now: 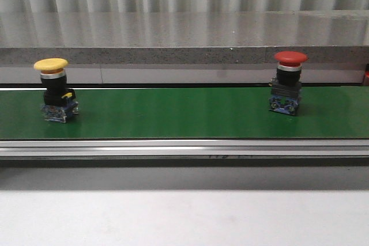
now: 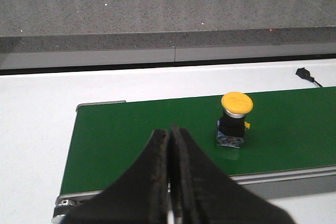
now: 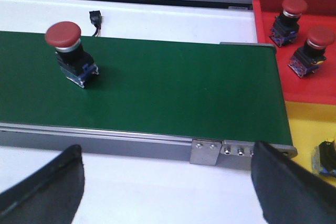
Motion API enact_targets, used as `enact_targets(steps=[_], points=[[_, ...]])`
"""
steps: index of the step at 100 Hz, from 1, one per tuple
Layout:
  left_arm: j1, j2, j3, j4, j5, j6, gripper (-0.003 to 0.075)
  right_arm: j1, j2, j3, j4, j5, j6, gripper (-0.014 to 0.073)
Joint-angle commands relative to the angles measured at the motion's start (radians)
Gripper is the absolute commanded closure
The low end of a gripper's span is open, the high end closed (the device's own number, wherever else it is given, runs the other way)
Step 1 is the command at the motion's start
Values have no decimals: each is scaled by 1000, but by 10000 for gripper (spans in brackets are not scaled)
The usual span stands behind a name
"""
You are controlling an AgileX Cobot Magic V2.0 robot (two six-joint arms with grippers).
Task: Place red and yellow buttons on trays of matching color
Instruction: 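Grasp the red button at the belt's far end with the right gripper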
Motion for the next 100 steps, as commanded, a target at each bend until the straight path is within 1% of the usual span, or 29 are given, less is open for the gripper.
enact_targets(steps=[1,19,37,49,70,100], points=[[-7,7,-25,-16,-68,-1,740,7,31,-39,17,-87,-9,-52],[-7,7,-25,-16,-68,-1,740,59,157,-109,19,-74,-9,-52],[-7,7,-25,-16,-68,-1,740,137,351,-192,19,-76,-9,-52],[-7,7,-25,-16,-68,-1,740,171,481,-247,19,-82,-9,-52],[-7,7,-25,-16,-68,-1,740,199,686,-329,18,-141,-9,-52],[-7,7,-25,-16,-68,-1,740,198,921,-420,1,-200,-9,-52]])
